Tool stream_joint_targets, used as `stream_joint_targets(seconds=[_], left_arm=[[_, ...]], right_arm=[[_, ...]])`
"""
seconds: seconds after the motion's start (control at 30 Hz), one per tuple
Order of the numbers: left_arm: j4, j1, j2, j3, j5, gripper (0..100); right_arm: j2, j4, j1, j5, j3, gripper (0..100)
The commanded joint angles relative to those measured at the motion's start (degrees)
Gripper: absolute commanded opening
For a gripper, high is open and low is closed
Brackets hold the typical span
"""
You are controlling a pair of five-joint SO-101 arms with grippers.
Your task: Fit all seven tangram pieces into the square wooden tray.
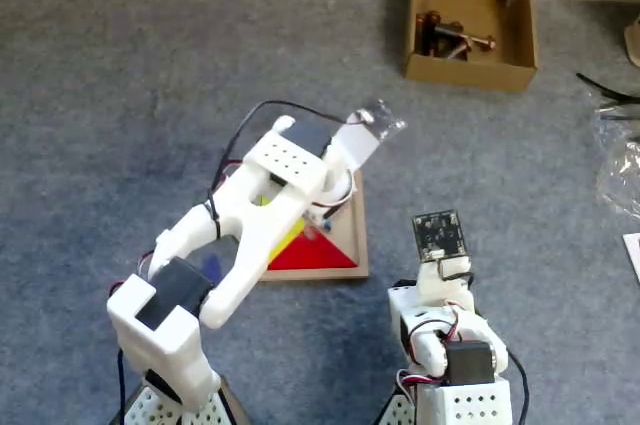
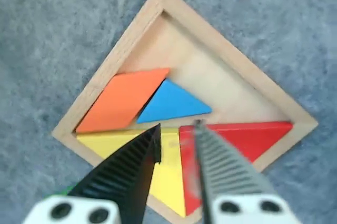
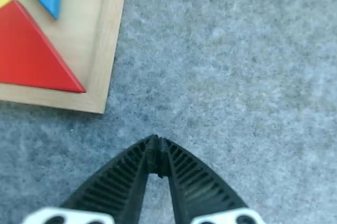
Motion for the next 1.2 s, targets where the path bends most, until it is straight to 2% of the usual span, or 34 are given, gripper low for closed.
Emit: stream_joint_targets(seconds=[0.0,0.2,0.33,0.5,1.17], left_arm=[[-0.3,0.5,-0.7,-0.2,4.8,21],[-3.8,0.2,-0.7,3.1,4.9,30],[-8.3,-0.2,-0.7,6.3,4.9,29],[-12.0,-4.2,-0.7,7.5,4.7,30],[-12.1,-5.6,-0.6,7.6,4.7,30]], right_arm=[[-0.5,-1.0,-0.6,-0.4,6.7,0.5],[-0.5,-1.0,-0.6,-0.4,6.7,0.5],[-0.5,-1.0,-0.6,-0.4,6.7,0.5],[-0.5,-1.0,-0.6,-0.4,6.7,0.5],[-0.5,-1.0,-0.6,-0.4,6.7,0.5]])
